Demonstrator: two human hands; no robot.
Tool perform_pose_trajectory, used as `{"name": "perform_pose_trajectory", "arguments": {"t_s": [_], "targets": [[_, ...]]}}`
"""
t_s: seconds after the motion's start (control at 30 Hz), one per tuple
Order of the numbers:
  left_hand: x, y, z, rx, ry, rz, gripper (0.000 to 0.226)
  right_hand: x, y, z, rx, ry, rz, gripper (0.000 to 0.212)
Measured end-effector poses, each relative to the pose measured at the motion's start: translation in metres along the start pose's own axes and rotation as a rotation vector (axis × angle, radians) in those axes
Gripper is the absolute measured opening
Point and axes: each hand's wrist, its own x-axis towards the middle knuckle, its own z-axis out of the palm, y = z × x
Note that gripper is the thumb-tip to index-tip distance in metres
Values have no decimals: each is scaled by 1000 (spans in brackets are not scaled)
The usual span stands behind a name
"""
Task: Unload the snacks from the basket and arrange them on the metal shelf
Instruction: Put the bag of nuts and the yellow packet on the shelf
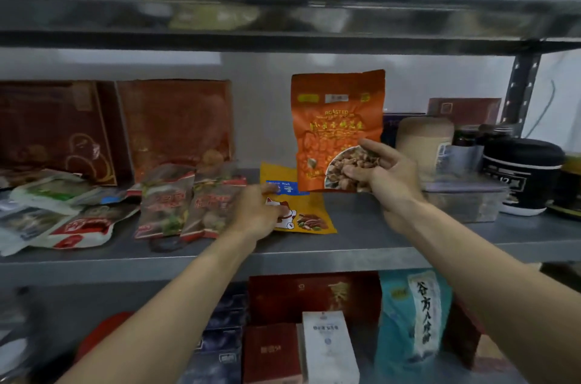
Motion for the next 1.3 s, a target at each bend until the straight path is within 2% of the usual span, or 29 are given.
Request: {"name": "perform_pose_trajectory", "arguments": {"t_s": [0.17,0.27,0.37,0.47,0.57,0.67,0.77,0.93,1.07,1.2,1.3], "targets": [[1,5,-1,119,-67,-31,44,13,15,5,25,-29,39,52],[8,4,-3,92,-93,-64,43,20,22,9,26,-26,43,51],[22,9,-5,65,-34,-37,47,25,25,14,14,-16,48,51],[34,23,-7,-110,5,-5,30,29,25,20,-8,6,44,53],[46,38,-11,-320,-40,-47,19,33,23,28,0,1,49,56],[56,42,-15,-388,-95,-38,30,39,21,39,-4,1,47,59],[69,39,-20,-325,-92,25,50,48,24,50,-3,1,47,59],[96,34,-26,-274,-70,102,64,66,36,69,-93,-52,-36,55],[124,30,-25,-218,-67,88,60,86,48,84,-268,-27,-102,53],[150,24,-22,19,-89,117,46,106,60,96,-391,-28,-127,51],[166,17,-20,188,-102,128,43,122,72,105,-440,-41,-103,48]]}}
